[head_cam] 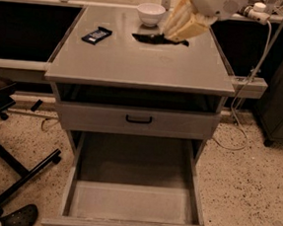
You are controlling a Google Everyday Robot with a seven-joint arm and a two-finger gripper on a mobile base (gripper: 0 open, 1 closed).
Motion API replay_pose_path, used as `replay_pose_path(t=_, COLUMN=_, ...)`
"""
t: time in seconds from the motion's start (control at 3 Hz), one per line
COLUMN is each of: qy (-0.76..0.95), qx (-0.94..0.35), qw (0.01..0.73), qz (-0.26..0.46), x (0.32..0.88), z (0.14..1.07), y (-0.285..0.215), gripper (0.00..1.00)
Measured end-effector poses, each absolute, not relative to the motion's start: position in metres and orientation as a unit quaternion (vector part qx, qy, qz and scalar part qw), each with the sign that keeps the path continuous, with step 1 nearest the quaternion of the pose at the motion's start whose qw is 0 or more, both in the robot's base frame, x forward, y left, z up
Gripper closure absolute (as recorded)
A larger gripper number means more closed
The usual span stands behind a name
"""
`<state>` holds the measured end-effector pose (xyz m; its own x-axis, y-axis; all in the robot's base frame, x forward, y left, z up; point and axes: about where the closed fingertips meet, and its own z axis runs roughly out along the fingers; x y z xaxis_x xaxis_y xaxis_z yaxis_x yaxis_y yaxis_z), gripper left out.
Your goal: Place rxbar chocolate into middle drawer
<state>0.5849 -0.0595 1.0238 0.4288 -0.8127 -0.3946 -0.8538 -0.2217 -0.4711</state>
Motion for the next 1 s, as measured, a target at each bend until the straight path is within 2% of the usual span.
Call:
replay_pose_path(t=0.33, qy=0.537, qx=-0.779, qw=0.322, qz=0.047, x=0.536, z=1.004, y=-0.062, gripper=1.0)
replay_pose_path(t=0.67, qy=0.548, qx=-0.782, qw=0.289, qz=0.068, x=0.524, z=0.967, y=-0.065, gripper=1.0)
replay_pose_path(t=1.0, qy=0.548, qx=-0.782, qw=0.289, qz=0.068, x=0.524, z=0.967, y=-0.065, gripper=1.0)
